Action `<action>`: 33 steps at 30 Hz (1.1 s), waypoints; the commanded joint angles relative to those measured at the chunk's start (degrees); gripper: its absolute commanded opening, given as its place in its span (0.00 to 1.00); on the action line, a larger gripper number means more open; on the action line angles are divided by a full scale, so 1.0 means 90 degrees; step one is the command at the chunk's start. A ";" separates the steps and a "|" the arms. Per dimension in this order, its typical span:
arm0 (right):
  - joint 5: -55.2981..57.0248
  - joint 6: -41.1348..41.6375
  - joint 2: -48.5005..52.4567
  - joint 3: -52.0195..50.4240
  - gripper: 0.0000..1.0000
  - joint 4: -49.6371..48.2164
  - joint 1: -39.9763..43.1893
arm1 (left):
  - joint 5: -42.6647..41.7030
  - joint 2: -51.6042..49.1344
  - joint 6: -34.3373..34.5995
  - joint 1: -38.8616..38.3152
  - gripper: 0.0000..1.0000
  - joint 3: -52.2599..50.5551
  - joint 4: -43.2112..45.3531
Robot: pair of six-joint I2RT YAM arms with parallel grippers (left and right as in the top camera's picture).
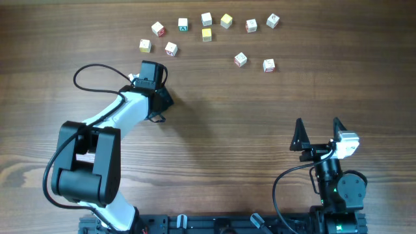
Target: Form a horizontal line
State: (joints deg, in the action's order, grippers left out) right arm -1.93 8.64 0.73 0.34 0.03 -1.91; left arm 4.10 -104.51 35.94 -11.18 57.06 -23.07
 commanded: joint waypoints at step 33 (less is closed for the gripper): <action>-0.0092 -0.0112 -0.0034 -0.0005 1.00 -0.0012 0.0036 | -0.0430 -0.0151 -0.2477 0.0024 0.08 -0.0170 -0.0945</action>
State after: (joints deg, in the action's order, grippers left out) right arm -1.93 8.64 0.73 0.34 0.03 -1.91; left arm 1.13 -103.77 15.25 -11.11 57.67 -29.85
